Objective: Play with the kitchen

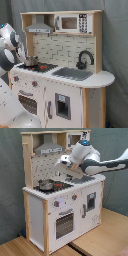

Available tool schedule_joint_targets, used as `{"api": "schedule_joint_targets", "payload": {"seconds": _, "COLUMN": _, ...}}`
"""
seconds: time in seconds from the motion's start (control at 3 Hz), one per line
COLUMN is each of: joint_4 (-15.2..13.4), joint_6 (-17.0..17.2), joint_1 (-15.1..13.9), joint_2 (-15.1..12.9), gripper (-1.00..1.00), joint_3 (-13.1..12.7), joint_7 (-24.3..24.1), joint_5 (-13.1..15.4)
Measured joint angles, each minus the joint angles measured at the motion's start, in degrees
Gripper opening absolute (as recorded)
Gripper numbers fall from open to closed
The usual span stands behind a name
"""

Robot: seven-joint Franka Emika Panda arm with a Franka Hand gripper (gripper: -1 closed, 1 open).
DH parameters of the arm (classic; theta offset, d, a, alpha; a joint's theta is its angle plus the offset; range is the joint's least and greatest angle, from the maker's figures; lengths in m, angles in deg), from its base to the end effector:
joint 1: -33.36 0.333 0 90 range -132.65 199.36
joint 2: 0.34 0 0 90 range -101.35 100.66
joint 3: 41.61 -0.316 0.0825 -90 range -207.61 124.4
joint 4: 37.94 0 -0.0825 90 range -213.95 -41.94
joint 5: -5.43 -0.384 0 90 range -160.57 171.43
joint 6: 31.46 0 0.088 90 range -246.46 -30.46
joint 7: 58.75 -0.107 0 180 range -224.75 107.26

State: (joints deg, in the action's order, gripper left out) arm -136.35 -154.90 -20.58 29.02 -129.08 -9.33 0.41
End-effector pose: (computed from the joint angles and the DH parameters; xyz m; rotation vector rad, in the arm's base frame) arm 0.4147 0.4482 0.5899 1.8819 1.8104 0.5306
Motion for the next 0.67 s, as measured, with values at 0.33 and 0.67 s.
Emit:
{"api": "schedule_joint_targets", "payload": {"seconds": 0.33, "joint_4": 2.8, "joint_6": 1.7, "joint_1": -4.6, "joint_2": -1.1, "gripper": 1.0, "joint_3": -4.1, "joint_7": 0.5, "joint_5": 0.0}}
{"api": "schedule_joint_targets", "payload": {"seconds": 0.67, "joint_4": 5.4, "joint_6": 3.5, "joint_1": -9.5, "joint_2": -1.8, "gripper": 1.0, "joint_3": -8.5, "joint_7": 0.9, "joint_5": 0.0}}
